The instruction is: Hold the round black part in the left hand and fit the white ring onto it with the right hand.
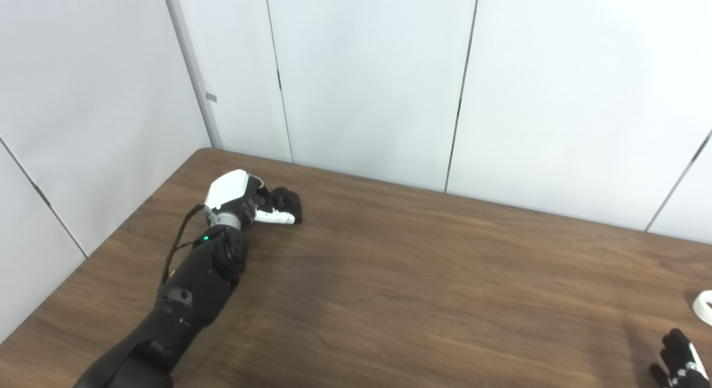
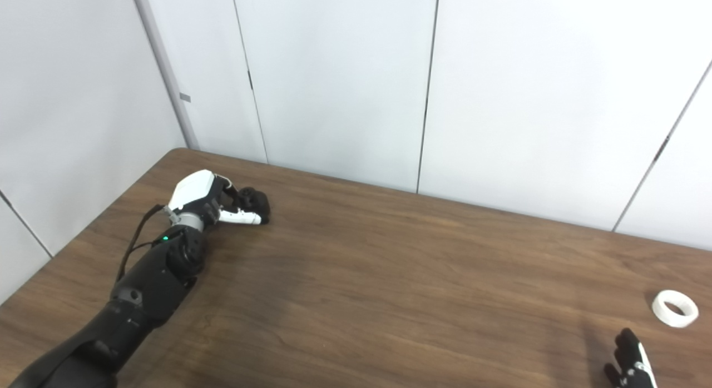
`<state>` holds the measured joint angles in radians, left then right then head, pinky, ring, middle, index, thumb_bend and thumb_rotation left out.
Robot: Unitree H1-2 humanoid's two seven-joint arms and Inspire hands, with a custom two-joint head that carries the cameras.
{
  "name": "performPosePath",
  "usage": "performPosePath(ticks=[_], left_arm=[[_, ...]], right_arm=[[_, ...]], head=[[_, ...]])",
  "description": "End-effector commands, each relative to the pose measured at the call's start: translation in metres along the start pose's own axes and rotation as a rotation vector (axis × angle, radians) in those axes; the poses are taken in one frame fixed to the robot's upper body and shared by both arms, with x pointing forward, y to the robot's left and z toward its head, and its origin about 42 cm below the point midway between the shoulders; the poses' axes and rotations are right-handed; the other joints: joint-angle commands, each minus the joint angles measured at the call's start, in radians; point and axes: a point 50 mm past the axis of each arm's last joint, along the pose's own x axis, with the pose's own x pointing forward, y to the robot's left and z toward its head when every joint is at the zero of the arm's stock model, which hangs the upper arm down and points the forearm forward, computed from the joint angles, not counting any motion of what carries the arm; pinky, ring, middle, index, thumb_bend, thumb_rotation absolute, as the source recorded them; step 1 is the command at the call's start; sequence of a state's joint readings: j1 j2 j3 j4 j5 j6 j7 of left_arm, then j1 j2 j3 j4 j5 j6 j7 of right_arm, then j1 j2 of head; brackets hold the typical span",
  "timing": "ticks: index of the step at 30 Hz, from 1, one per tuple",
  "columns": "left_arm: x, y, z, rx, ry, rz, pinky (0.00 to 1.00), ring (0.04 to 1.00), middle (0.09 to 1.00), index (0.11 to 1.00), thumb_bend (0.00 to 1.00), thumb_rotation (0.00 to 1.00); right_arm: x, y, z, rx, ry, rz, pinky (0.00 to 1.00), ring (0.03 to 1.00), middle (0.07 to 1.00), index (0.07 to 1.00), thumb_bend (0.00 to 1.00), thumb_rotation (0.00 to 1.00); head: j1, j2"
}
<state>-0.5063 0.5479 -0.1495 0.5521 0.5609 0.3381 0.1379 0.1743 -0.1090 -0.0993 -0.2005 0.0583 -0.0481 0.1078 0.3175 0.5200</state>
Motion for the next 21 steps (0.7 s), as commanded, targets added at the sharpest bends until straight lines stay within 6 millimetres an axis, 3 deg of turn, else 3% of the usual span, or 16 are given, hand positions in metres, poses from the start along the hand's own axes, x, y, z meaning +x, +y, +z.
performPosePath(ticks=[1,11,21], left_arm=[[0.010,0.026,0.007,0.034,-0.033,0.071,1.00,0.887,0.760,0.483,0.52,0.05],[0.003,0.025,0.011,0.048,-0.045,0.082,1.00,0.887,0.764,0.483,0.52,0.05],[-0.029,0.017,0.029,0.037,-0.156,0.114,1.00,0.901,0.790,0.482,0.52,0.05]], right_arm=[[-0.018,-0.004,-0.008,-0.004,0.036,-0.002,1.00,1.000,0.982,0.978,0.48,1.00],[-0.016,-0.003,-0.007,-0.008,0.040,0.003,1.00,1.000,0.975,0.973,0.48,1.00],[-0.013,0.000,-0.008,-0.018,0.045,-0.002,1.00,0.998,0.963,0.960,0.51,1.00]], head=[[0.002,0.001],[-0.005,0.004],[-0.032,0.016]])
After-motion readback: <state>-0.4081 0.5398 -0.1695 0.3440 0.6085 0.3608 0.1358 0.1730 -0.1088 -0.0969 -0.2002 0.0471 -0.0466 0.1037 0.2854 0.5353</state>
